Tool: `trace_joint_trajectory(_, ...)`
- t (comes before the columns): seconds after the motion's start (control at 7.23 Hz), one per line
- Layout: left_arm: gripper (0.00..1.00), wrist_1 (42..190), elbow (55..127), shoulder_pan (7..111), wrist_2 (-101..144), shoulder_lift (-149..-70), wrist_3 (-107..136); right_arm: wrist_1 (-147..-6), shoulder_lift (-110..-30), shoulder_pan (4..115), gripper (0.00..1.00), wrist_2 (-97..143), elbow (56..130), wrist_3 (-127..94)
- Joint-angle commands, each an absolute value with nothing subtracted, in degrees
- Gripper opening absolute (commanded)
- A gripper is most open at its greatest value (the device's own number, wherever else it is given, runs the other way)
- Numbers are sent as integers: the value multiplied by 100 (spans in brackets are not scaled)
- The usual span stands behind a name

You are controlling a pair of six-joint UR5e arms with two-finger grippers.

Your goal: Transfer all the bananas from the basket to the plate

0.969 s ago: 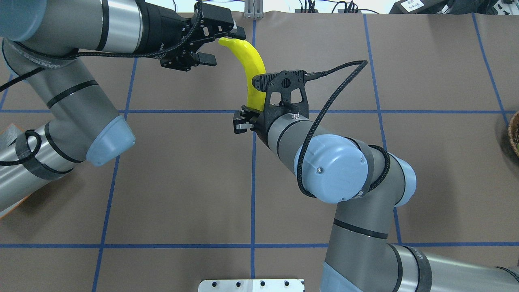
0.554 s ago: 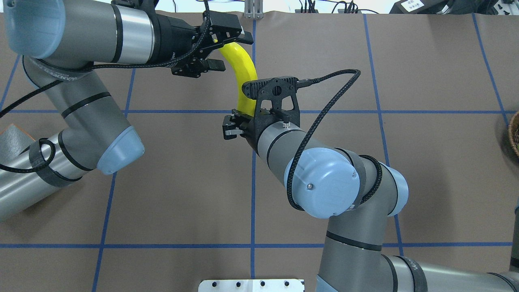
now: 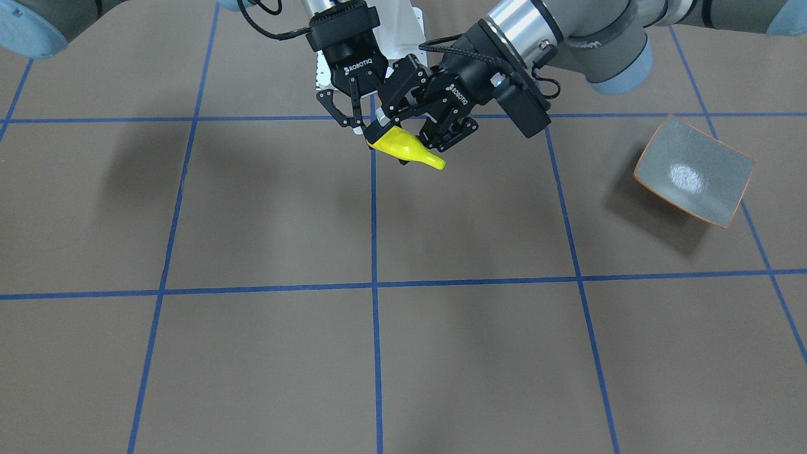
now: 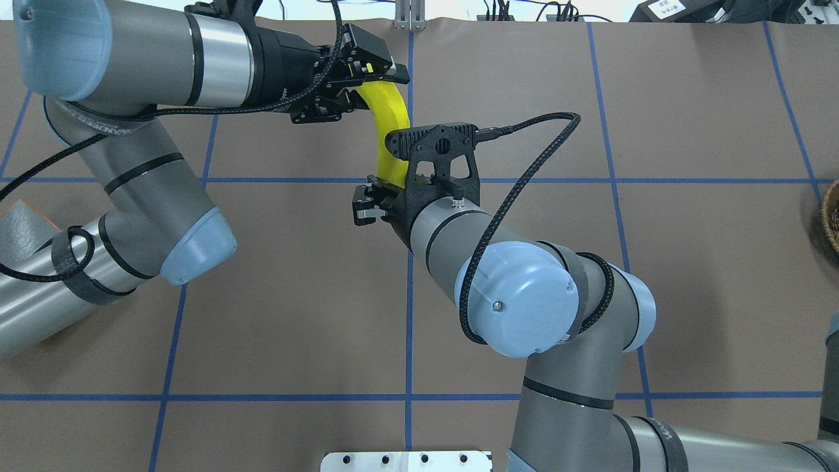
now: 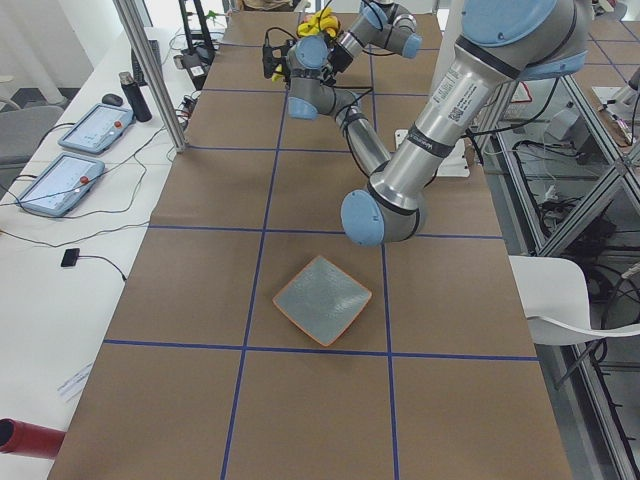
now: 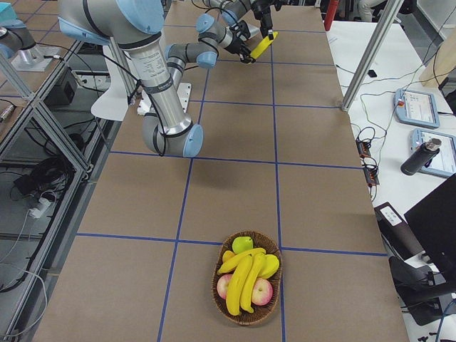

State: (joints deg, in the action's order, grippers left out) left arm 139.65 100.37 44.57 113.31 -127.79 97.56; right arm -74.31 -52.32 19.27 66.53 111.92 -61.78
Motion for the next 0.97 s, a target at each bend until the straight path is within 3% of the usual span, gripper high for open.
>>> trace_joint_trajectory(0.0,42,13966,10028,4456,11329,-12788,9756,-7427,-5229,1916,0,6645,11224,-6179)
trace_joint_trajectory(0.28,3,13966,10020,4456,11329,-12788,9756,-7427,-5229,1916,0,6627,11267,-6170)
trace_joint_trajectory(0.42,0,13975,10028,4456,11338,-12788,9756,-7427,-5238,1916,21,6644,11346,-6066)
trace_joint_trajectory(0.55,0,14053,10028,4456,11329,-12788,9756,-7427,-5238,1899,71,6653,11381,-6151)
trace_joint_trajectory(0.69,0,14054,10028,4456,11329,-12788,9756,-7427,-5282,1872,99,6688,11486,-6161)
trace_joint_trajectory(0.83,0,14054,10028,4456,11338,-12788,9756,-7427,-5308,1872,100,6923,11600,-6161)
